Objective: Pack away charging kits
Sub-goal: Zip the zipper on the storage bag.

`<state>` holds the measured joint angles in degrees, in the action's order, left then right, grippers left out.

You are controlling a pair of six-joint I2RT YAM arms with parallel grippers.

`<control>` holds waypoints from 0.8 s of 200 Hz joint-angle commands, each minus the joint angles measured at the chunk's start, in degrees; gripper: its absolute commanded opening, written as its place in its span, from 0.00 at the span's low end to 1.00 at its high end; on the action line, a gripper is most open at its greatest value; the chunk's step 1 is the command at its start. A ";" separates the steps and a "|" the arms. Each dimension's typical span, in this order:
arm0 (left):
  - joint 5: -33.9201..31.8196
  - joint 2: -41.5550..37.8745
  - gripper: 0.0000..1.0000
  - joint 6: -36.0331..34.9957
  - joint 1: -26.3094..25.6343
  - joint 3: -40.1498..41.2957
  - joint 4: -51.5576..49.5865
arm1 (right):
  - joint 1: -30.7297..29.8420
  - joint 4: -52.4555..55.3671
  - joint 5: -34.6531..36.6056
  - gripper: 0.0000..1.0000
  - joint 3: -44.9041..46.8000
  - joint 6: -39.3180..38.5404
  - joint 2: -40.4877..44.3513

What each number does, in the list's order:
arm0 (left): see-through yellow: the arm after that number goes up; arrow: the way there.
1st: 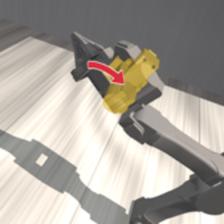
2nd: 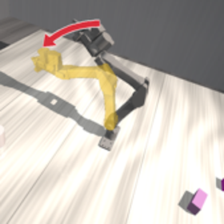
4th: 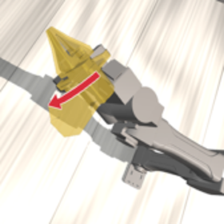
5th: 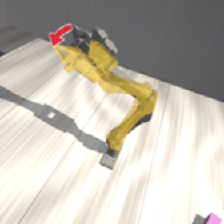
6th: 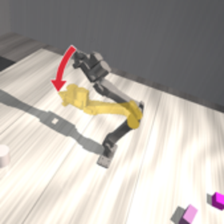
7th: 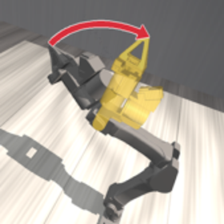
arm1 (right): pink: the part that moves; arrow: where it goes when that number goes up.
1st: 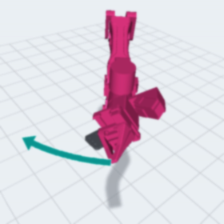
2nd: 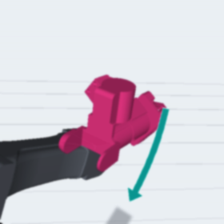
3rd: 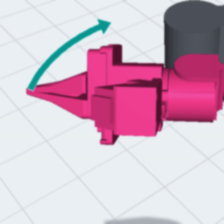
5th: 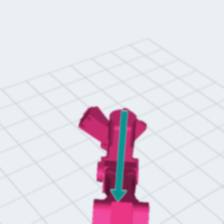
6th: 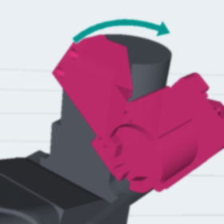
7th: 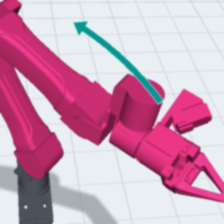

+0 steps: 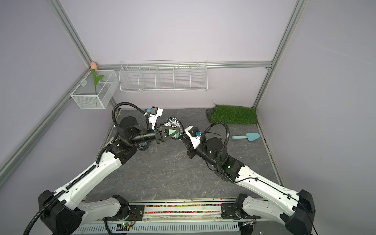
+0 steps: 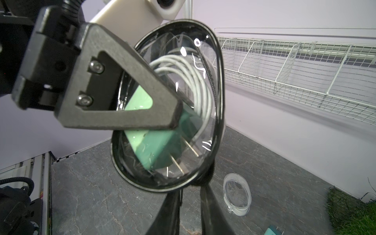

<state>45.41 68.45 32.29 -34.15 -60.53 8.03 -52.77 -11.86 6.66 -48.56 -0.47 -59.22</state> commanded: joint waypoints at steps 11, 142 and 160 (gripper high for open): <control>0.04 -1.47 0.00 -0.57 -0.48 -1.69 0.49 | -0.26 -1.81 1.54 0.11 1.60 -0.50 0.14; 1.40 -3.55 0.00 -8.56 -2.37 0.46 -11.06 | 4.48 5.33 6.68 0.06 0.66 -9.09 5.16; -0.46 -3.01 0.00 -11.65 -3.58 -0.20 -16.01 | 6.25 7.65 4.11 0.06 -0.29 -10.54 5.48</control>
<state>43.81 66.96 26.26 -36.47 -60.53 1.74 -50.92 -7.01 6.46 -47.16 -8.01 -55.68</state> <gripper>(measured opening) 0.283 0.065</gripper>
